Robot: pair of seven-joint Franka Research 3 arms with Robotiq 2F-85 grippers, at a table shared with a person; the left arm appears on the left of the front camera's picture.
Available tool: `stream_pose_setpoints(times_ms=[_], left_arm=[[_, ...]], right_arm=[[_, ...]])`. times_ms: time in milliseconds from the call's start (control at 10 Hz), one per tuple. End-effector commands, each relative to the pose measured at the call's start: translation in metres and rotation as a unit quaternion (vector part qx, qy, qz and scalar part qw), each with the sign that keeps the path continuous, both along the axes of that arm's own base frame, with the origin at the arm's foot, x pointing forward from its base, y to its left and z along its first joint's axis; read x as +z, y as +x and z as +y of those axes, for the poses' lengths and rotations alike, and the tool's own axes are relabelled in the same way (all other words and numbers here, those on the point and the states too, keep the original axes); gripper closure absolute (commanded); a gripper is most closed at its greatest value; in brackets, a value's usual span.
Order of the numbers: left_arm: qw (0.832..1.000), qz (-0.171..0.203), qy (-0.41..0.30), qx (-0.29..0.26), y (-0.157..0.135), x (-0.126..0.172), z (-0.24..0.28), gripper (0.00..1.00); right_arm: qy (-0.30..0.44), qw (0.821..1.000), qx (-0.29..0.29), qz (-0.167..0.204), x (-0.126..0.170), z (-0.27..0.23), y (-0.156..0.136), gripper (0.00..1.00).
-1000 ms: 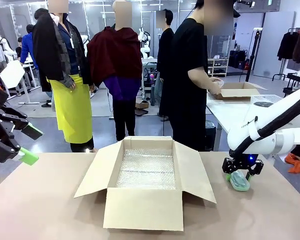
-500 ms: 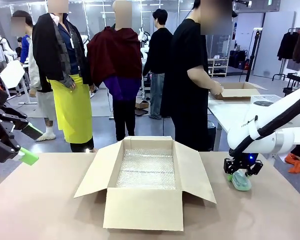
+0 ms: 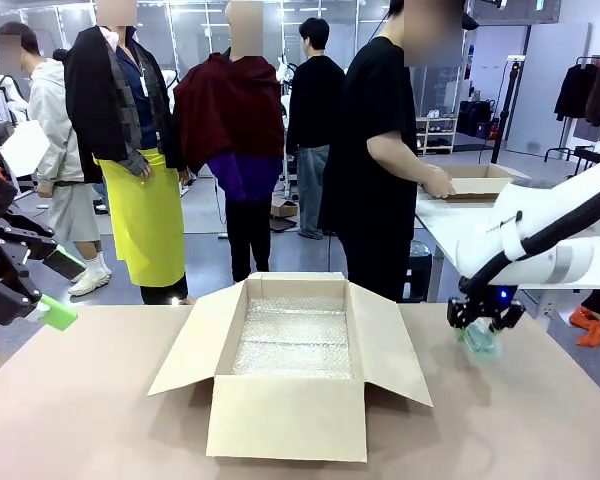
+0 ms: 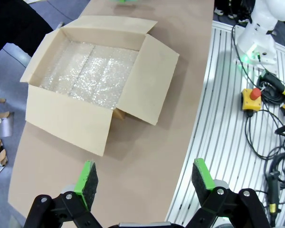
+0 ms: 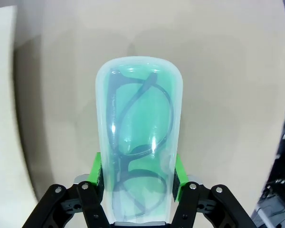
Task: Pack the glasses set securely to prepare it for shipping.
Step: Place the Glasses case inside the Package Box.
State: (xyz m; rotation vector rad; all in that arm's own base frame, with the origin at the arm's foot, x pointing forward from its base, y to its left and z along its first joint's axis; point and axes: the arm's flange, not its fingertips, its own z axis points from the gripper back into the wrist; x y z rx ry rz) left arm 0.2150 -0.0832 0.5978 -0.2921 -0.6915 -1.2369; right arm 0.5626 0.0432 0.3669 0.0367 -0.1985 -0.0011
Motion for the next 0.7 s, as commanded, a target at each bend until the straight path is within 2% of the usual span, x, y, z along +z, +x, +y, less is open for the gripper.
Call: stream_pose_setpoints(times_ms=[0, 300, 400, 500, 600], left_arm=[[1.000, -0.004, 0.000, -0.008, 0.000, 0.001, 0.001, 0.00], [1.000, -0.004, 0.000, -0.008, 0.000, 0.001, 0.001, 0.00], [1.000, -0.004, 0.000, -0.008, 0.000, 0.001, 0.001, 0.00], [1.000, -0.004, 0.000, -0.008, 0.000, 0.001, 0.001, 0.00], [1.000, -0.004, 0.000, -0.008, 0.000, 0.001, 0.001, 0.00]], right_arm=[[0.005, 0.998, 0.055, -0.010, 0.042, 0.007, -0.013, 0.69], [-0.019, 0.993, 0.108, -0.035, 0.088, 0.033, -0.018, 0.69], [-0.030, 0.985, 0.165, -0.038, 0.102, 0.047, -0.019, 0.69], [-0.039, 0.956, 0.286, -0.054, 0.120, 0.063, -0.019, 0.69], [-0.056, 0.920, 0.382, -0.070, 0.133, 0.078, -0.017, 0.69]])
